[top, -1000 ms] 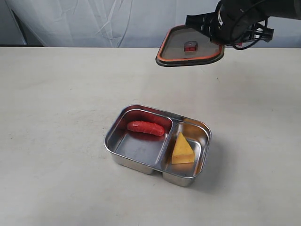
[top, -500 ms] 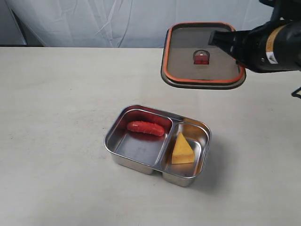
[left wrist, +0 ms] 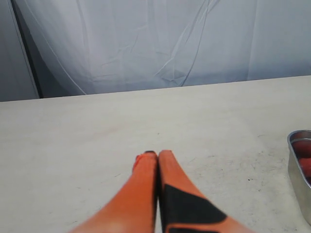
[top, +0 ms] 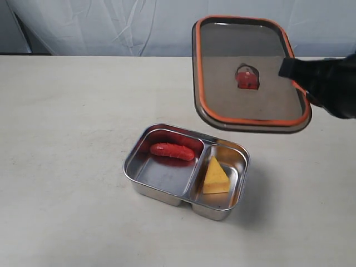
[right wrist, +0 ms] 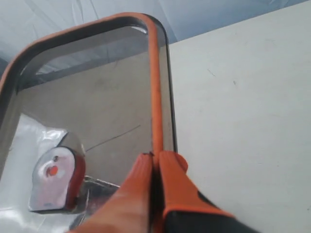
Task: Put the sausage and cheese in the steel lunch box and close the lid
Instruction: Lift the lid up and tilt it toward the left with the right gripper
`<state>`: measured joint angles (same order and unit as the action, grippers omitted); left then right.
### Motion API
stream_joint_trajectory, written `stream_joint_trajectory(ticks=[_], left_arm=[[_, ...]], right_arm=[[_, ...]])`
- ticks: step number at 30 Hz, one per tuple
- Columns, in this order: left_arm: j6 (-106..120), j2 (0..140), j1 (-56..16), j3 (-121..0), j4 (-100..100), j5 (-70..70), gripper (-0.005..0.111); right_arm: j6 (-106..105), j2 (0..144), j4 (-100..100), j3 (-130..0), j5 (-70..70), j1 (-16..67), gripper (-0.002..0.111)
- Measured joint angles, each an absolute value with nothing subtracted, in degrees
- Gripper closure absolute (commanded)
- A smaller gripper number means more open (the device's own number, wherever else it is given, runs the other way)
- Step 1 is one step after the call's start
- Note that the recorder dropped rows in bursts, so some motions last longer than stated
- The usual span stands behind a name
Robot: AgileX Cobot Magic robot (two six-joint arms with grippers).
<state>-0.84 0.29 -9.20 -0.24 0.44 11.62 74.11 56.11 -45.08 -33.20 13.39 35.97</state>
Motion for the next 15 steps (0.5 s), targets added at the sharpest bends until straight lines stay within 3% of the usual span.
stream_joint_trajectory(ticks=[15], left_arm=[[-4.0,0.3,-9.2,-0.2,-55.1,9.2,0.106]], right_arm=[[72.6,43.1,-45.1,-24.2,9.8,36.0,0.108]])
